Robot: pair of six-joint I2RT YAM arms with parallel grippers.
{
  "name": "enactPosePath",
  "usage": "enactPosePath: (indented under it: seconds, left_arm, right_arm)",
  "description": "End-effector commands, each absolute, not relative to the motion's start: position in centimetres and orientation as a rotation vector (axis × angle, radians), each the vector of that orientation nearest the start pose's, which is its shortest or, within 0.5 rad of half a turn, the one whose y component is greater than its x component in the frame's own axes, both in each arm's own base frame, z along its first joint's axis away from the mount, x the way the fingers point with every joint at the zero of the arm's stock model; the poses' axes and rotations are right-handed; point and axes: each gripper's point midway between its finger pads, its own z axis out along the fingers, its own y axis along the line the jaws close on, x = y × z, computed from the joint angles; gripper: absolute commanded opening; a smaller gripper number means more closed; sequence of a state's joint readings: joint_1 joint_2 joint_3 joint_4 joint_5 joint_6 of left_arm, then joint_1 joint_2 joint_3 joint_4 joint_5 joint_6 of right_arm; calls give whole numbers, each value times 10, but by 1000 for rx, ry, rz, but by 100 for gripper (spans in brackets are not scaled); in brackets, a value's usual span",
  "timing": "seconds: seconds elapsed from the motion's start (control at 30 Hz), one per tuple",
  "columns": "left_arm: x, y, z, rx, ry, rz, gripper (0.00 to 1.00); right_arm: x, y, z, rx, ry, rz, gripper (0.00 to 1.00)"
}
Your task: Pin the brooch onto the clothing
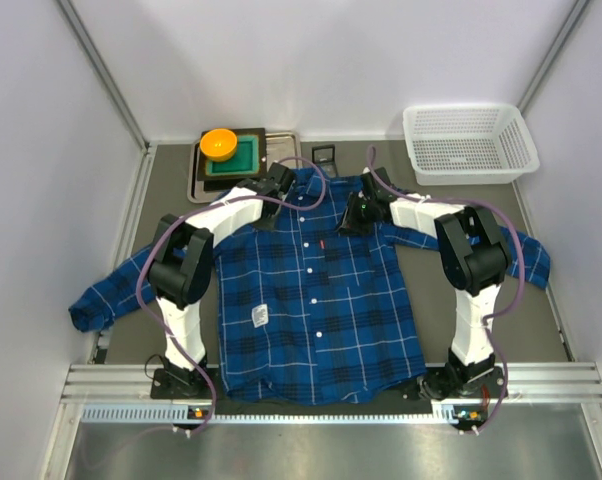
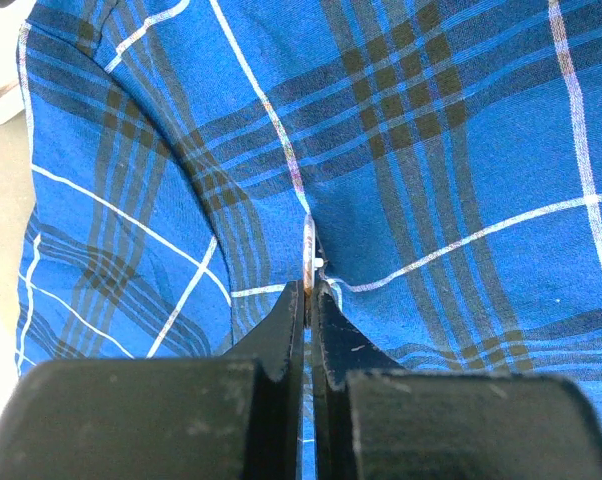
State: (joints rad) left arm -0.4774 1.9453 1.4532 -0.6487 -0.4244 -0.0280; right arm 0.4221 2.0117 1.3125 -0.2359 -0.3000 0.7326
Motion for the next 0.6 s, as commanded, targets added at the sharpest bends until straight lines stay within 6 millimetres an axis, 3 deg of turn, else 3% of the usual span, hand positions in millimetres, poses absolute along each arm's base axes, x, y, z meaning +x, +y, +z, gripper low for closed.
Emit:
enactPosePath:
  seconds: [0.0, 0.2, 0.57]
  left_arm:
    - [421, -140, 91, 392, 2489, 328, 0]
    - [423, -133, 100, 319, 2482, 248, 0]
    - [427, -135, 121, 177, 2387, -75, 0]
  right_arm:
    - [412, 268, 51, 256, 2593, 819, 27]
    - [414, 267, 50, 254, 2592, 813, 27]
    - [416, 268, 48, 244, 2594, 809, 27]
